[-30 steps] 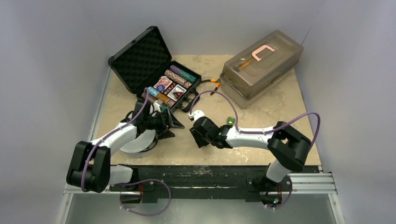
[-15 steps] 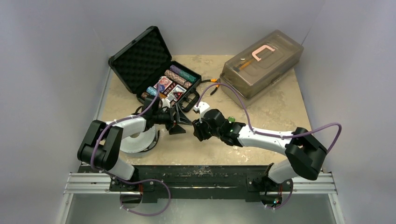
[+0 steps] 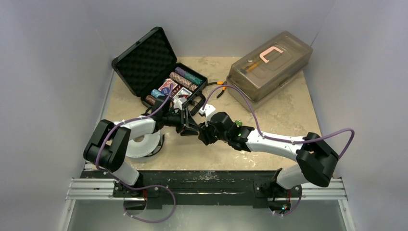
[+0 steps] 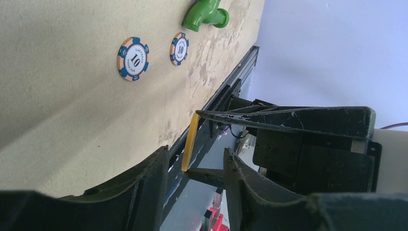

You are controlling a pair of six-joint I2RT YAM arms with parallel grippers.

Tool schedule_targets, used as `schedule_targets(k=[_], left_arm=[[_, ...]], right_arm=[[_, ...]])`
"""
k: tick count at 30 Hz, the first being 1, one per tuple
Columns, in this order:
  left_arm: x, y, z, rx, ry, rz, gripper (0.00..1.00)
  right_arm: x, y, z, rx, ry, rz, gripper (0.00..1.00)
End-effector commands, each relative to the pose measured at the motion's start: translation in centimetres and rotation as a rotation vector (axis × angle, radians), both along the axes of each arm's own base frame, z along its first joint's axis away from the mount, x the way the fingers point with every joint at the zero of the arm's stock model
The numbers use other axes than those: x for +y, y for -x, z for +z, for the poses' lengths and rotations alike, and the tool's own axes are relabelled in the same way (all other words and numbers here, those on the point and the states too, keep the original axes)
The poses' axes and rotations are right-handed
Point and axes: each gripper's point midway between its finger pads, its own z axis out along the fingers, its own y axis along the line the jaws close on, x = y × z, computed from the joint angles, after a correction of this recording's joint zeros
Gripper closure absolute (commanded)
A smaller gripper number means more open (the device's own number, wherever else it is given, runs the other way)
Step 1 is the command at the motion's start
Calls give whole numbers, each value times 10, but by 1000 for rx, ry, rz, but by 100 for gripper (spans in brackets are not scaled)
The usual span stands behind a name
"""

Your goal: Pack up texas hold em set

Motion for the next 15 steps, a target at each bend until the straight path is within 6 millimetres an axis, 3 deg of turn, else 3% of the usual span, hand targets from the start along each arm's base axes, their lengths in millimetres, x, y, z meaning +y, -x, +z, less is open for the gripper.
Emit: schedule_targets(k=[1,15], left_arm=[[-9,-2,11,-60,37,-63,59],[-14,5,16,-84,71,-109,69]], right_arm=[[11,-11,33,-73,-75,8,75],[10,-13,44,-93,-101,4,76]])
